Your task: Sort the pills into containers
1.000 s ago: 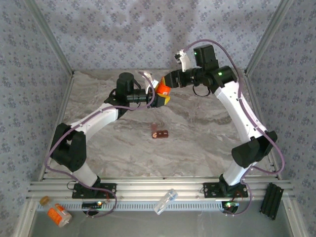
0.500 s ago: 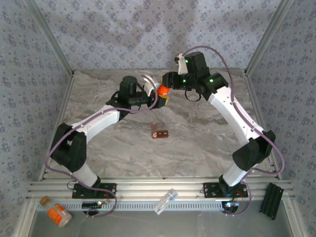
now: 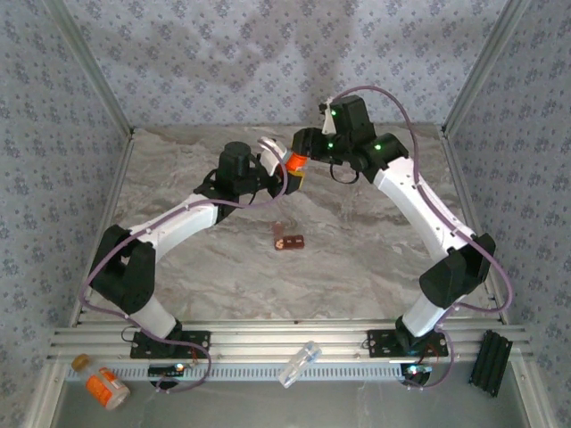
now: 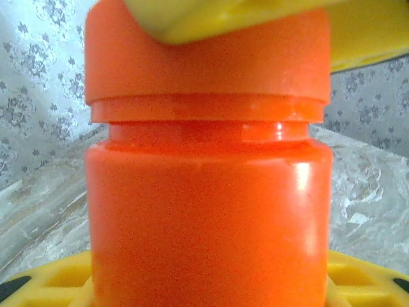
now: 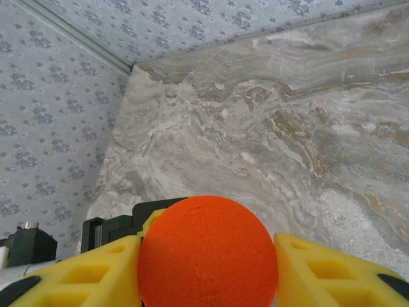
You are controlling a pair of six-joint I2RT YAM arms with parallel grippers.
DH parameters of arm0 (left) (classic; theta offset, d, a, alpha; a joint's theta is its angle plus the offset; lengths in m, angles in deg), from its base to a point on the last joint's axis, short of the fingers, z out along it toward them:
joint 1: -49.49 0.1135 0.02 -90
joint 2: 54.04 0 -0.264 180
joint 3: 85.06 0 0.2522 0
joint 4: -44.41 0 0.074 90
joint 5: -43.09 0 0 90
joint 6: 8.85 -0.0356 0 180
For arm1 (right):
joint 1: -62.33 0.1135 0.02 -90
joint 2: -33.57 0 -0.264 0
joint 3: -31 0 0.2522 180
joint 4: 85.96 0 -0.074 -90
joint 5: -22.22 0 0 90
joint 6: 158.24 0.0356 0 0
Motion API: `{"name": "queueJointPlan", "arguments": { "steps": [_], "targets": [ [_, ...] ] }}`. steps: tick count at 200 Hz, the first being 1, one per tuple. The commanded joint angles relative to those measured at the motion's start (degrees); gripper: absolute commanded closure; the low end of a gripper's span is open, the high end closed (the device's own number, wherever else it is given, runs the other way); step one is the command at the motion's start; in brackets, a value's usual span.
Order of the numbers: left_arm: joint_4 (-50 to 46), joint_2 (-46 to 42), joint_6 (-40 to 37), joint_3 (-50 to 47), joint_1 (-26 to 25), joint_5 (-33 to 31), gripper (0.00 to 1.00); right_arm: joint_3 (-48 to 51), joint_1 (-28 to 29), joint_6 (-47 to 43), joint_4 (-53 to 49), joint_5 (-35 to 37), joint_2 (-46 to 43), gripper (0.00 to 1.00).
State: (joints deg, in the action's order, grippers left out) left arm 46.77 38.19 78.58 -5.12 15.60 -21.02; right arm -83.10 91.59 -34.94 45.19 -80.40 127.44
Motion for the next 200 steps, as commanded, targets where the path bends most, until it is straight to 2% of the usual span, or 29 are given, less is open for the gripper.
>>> {"name": "queueJointPlan", "arguments": {
  "steps": [1, 34, 71, 94, 113, 124, 145, 170, 200],
  "targets": [
    [6.5, -1.6, -0.1, 0.6, -1.8, 2.3, 1.0, 1.8, -1.1, 1.9, 3.9, -6.5, -2.1, 0.43],
    [7.1, -1.4, 1.6, 0.8, -0.9, 3.9, 1.0, 4.3, -5.1, 2.3, 7.3, -9.4, -6.8, 0.25],
    [7.6, -1.4, 3.1, 0.9, 0.1, 5.9, 1.0, 6.7, -9.5, 1.2, 8.8, -12.8, -11.1, 0.18],
    [8.4, -1.5, 4.7, 0.9, 1.3, 10.0, 1.0, 8.2, -12.8, -0.9, 10.0, -17.1, -12.3, 0.16],
    [9.0, -1.5, 6.9, 1.4, 2.8, 15.2, 1.0, 7.7, -14.7, -6.4, 10.7, -23.4, -12.0, 0.16],
    [8.3, -1.3, 8.0, 2.3, 3.5, 18.2, 1.0, 6.1, -15.1, -11.6, 8.9, -27.9, -10.9, 0.15],
    [5.0, -0.5, 8.4, 4.6, 4.3, 23.4, 1.0, 2.0, -14.6, -19.9, 3.2, -32.1, -8.7, 0.1],
    [1.0, 0.4, 7.5, 6.7, 4.4, 26.8, 1.0, -3.1, -13.6, -24.9, -3.7, -32.8, -5.4, 0.08],
    [0.7, 0.8, 7.6, 6.8, 4.4, 27.6, 1.0, -7.8, -11.0, -27.7, -8.9, -30.9, -1.6, 0.08]
  ]
}}
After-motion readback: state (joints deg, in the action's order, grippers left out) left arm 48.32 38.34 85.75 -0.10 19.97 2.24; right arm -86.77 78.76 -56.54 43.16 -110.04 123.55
